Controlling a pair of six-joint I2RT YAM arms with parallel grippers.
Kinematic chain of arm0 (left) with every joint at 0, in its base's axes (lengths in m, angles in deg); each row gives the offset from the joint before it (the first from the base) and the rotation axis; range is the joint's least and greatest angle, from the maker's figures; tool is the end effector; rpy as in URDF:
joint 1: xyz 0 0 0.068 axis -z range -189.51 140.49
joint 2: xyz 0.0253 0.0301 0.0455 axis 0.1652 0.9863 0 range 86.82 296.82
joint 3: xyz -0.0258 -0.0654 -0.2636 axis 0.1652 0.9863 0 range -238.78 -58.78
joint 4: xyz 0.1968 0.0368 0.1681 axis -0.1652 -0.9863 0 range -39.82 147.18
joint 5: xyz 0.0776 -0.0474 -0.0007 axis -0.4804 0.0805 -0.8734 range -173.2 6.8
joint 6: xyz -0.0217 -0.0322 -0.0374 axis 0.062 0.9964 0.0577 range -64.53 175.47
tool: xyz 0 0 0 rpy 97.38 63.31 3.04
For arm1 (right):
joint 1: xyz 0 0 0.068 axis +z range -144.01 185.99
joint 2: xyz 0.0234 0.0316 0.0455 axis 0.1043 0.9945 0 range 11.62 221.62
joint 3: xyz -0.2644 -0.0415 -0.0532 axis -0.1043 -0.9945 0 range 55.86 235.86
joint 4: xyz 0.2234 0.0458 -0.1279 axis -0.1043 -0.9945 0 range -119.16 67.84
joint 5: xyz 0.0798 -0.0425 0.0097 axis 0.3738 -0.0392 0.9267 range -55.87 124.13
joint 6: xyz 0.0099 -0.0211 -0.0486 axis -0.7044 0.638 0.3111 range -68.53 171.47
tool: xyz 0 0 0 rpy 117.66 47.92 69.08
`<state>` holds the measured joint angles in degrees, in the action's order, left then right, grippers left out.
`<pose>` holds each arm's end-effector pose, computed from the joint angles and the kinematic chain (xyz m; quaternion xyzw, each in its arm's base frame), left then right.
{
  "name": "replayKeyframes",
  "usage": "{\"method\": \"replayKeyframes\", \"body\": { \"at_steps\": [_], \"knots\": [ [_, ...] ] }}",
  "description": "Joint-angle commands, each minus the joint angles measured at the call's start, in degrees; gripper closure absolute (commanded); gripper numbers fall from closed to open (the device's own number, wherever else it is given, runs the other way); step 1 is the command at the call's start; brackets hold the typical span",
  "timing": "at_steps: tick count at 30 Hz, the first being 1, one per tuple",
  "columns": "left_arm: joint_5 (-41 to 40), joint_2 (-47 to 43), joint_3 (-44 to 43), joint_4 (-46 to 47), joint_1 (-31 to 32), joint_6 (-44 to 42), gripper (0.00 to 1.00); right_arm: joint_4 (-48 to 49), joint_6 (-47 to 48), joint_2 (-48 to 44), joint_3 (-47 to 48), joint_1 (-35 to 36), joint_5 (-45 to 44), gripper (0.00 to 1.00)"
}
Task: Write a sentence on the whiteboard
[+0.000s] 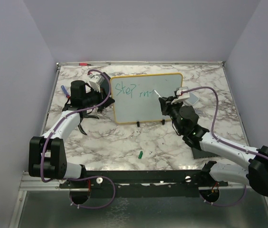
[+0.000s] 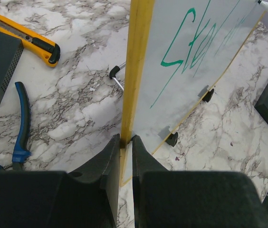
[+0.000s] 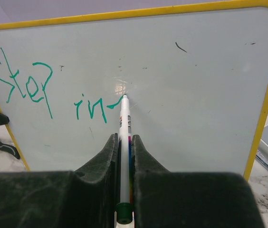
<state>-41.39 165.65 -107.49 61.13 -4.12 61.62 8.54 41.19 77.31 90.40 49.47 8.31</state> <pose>0.2975 -0.0519 0.2571 0.1834 0.7942 -0.3510 0.4609 0.1979 0.1662 0.2779 -0.0468 0.7080 0.1689 0.6841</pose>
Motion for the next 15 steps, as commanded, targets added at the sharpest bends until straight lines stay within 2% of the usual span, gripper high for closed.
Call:
{"method": "replayKeyframes", "body": {
  "at_steps": [1,7,15],
  "knots": [
    [-0.5,-2.0,0.4,1.5,-0.3,-0.4,1.00,0.3,2.0,-1.0,-0.2,-0.2,1.0,0.99],
    [-0.6,-1.9,0.5,1.4,-0.3,-0.4,1.00,1.5,4.3,-2.8,-0.3,-0.2,6.0,1.00],
    [-0.6,-1.9,0.4,1.5,-0.3,-0.4,1.00,2.8,5.5,0.1,1.7,-0.2,4.3,0.99]
  ]
}}
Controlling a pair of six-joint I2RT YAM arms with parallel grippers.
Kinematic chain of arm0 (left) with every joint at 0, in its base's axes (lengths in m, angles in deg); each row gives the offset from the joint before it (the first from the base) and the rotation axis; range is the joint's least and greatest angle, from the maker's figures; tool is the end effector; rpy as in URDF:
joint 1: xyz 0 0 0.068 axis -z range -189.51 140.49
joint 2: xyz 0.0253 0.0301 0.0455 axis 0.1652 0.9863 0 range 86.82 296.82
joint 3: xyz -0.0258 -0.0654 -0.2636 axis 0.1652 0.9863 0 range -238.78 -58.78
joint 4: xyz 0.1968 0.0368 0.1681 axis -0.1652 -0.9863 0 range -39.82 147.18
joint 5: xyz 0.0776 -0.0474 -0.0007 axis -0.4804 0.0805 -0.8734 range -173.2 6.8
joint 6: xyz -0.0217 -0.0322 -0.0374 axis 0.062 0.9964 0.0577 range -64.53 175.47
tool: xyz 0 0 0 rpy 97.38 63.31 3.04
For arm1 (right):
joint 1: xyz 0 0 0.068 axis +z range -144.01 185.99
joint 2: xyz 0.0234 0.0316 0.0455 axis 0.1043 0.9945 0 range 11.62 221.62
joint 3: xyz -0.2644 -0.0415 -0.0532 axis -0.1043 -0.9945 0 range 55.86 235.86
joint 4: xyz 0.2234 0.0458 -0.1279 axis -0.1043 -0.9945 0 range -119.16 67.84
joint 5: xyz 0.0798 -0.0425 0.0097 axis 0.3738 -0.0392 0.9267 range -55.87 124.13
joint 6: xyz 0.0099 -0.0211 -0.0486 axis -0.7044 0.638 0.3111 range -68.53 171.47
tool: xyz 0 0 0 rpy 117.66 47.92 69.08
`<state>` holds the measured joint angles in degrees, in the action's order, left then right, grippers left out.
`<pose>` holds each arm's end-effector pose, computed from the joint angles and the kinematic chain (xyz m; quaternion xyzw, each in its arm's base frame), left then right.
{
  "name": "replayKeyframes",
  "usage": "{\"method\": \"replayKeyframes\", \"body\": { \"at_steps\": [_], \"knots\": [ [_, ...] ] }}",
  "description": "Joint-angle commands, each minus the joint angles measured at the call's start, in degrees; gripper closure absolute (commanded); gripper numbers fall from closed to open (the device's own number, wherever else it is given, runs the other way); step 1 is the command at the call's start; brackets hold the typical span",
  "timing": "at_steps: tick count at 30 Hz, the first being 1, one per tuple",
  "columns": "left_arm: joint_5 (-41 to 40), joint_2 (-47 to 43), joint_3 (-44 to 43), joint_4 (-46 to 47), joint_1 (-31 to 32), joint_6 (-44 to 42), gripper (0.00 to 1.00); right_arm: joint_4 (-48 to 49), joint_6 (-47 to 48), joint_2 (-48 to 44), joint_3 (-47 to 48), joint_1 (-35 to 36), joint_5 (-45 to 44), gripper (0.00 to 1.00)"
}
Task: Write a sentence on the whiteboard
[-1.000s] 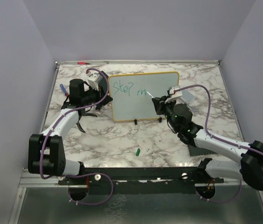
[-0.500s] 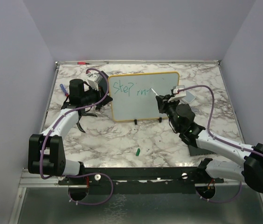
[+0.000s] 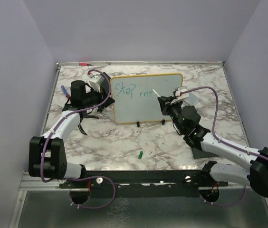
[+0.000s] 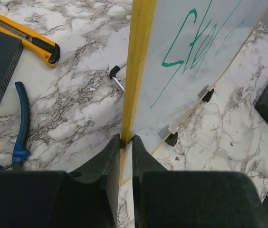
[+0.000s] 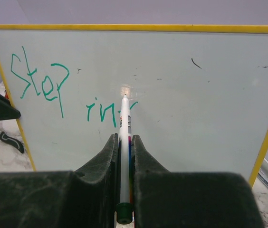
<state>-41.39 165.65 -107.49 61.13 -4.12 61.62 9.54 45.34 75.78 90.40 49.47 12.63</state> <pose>0.2975 -0.0519 0.2571 0.1834 0.7942 -0.3510 0.4609 0.1937 0.1656 0.2861 -0.0911 0.6890 0.1792 0.6963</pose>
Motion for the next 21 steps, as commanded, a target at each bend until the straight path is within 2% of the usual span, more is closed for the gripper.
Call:
{"method": "replayKeyframes", "body": {
  "at_steps": [1,9,21],
  "knots": [
    [-0.6,-2.0,0.4,1.5,-0.3,-0.4,1.00,2.2,1.5,2.1,1.8,-0.2,-0.5,0.99],
    [-0.5,-1.9,0.4,1.5,-0.2,-0.4,1.00,1.3,0.2,3.2,1.2,-0.2,-3.0,0.99],
    [-0.5,-1.9,0.3,1.4,-0.3,-0.4,1.00,-1.4,-4.7,3.5,-2.6,-0.1,-1.5,1.00]
  ]
}}
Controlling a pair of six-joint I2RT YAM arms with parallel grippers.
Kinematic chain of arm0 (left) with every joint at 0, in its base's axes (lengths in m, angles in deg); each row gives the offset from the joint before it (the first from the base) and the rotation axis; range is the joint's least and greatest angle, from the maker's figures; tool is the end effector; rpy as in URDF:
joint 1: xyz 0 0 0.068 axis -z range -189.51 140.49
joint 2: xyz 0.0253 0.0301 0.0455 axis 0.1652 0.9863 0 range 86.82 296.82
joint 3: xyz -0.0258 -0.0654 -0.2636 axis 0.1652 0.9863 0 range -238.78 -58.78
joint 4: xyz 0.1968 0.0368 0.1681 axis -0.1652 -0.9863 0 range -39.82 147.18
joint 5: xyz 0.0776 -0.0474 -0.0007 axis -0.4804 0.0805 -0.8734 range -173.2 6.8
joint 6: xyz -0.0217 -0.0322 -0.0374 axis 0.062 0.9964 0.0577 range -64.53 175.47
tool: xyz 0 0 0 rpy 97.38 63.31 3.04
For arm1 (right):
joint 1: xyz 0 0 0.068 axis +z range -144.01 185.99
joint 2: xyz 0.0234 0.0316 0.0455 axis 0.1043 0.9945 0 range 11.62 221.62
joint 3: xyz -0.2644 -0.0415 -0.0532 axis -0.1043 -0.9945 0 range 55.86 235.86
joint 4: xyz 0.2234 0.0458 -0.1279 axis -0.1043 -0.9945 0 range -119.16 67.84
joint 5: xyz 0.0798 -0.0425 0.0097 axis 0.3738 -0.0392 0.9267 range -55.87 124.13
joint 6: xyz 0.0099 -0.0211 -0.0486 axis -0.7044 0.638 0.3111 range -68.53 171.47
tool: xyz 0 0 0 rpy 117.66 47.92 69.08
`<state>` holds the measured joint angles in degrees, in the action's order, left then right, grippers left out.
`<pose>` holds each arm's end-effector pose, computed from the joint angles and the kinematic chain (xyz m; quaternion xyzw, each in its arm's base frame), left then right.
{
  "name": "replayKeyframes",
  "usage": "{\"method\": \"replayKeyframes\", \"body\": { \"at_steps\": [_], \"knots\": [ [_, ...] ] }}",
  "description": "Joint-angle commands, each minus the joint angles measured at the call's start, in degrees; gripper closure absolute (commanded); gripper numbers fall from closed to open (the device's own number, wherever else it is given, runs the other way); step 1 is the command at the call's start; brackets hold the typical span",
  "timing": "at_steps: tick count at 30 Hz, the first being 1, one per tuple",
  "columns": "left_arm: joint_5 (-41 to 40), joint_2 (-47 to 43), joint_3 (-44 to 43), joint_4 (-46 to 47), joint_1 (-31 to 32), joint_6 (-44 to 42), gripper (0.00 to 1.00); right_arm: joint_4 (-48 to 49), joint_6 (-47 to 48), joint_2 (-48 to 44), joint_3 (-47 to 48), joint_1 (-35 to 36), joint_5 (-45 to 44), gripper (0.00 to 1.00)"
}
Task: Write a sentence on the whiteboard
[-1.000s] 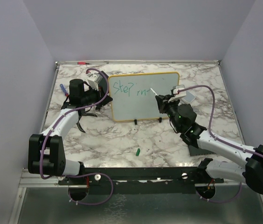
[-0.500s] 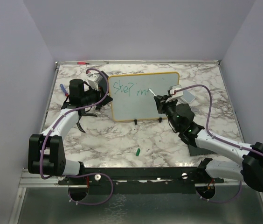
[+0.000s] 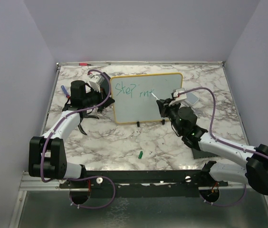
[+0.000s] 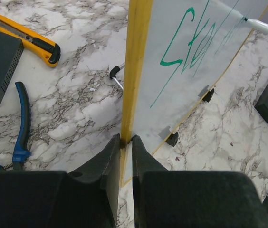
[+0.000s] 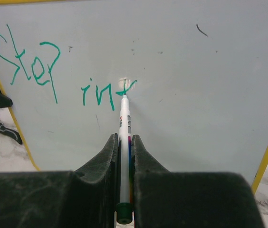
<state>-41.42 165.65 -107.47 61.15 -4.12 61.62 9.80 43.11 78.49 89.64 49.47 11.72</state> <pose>0.2975 -0.0519 0.2570 0.1832 0.7943 -0.3508 0.4610 0.1989 0.1698 0.2707 -0.0816 0.7088 0.1754 0.6784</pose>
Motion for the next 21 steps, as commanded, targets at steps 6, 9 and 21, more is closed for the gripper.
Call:
{"method": "replayKeyframes", "body": {
  "at_steps": [6,9,21],
  "knots": [
    [-0.5,-1.9,0.3,1.4,-0.3,-0.4,1.00,-2.1,-3.3,0.7,-2.6,-0.1,-0.6,0.99],
    [-0.5,-1.8,0.3,1.4,-0.2,-0.4,1.00,-2.2,-3.0,0.2,-2.4,-0.1,-1.8,1.00],
    [-0.5,-1.9,0.4,1.5,-0.3,-0.3,1.00,-2.7,-0.4,-5.1,-2.0,-0.1,-1.4,0.99]
  ]
}}
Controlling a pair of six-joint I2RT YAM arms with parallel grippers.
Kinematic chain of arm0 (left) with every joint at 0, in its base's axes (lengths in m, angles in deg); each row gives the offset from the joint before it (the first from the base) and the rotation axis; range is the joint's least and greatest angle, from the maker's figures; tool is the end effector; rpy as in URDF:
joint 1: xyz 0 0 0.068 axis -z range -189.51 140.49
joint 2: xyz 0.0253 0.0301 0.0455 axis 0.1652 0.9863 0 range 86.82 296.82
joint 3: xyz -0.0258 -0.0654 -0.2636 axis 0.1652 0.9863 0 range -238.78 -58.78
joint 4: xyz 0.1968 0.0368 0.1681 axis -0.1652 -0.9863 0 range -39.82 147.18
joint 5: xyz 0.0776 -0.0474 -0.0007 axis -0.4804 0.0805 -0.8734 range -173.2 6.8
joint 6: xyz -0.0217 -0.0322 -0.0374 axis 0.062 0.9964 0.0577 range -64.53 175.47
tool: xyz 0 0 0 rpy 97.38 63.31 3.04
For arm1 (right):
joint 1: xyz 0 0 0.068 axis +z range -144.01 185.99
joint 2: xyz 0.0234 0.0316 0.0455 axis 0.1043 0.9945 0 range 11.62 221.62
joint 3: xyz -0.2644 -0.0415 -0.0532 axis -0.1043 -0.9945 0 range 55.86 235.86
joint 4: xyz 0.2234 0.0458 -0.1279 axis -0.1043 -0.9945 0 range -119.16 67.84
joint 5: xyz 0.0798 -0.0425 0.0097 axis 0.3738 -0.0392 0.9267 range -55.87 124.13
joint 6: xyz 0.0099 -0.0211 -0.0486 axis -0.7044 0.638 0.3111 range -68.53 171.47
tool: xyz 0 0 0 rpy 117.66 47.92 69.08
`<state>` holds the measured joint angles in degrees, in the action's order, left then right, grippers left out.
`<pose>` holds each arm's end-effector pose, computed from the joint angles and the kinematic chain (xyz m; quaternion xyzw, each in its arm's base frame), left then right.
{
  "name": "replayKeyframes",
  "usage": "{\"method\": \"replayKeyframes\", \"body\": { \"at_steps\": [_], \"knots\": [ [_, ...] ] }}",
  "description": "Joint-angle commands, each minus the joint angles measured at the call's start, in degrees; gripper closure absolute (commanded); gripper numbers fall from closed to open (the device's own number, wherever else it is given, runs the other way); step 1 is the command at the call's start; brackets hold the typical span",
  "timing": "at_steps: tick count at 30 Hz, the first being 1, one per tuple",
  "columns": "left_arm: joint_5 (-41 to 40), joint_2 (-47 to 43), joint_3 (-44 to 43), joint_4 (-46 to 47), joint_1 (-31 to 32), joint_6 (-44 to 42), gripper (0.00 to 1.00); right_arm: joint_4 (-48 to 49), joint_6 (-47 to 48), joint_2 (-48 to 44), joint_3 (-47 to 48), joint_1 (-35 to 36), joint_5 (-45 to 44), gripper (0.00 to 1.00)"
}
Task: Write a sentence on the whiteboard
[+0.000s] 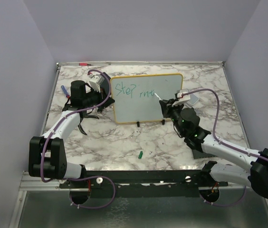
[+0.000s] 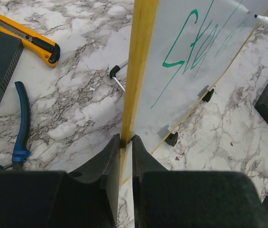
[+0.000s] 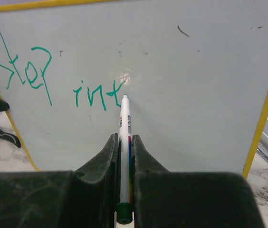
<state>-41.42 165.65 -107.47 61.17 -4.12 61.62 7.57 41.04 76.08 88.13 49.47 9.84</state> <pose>0.2975 -0.0519 0.2570 0.1833 0.7942 -0.3507 0.4611 0.1928 0.1626 0.2675 -0.0612 0.7182 0.1712 0.6717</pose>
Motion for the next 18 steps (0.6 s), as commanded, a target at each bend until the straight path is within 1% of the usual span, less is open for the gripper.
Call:
{"method": "replayKeyframes", "body": {
  "at_steps": [1,5,8,18],
  "knots": [
    [-0.6,-1.9,0.3,1.4,-0.3,-0.3,1.00,-0.2,1.8,-3.3,-0.8,-0.1,1.1,0.99],
    [-0.5,-2.0,0.4,1.4,-0.3,-0.3,1.00,-0.6,2.0,-3.8,-0.5,-0.1,0.0,0.99],
    [-0.6,-2.1,0.4,1.5,-0.3,-0.3,1.00,-0.9,1.9,-2.9,0.3,-0.1,-1.7,0.99],
    [-0.6,-2.2,0.5,1.4,-0.2,-0.4,1.00,0.1,3.0,-0.4,1.3,-0.1,-3.3,0.99]
  ]
}}
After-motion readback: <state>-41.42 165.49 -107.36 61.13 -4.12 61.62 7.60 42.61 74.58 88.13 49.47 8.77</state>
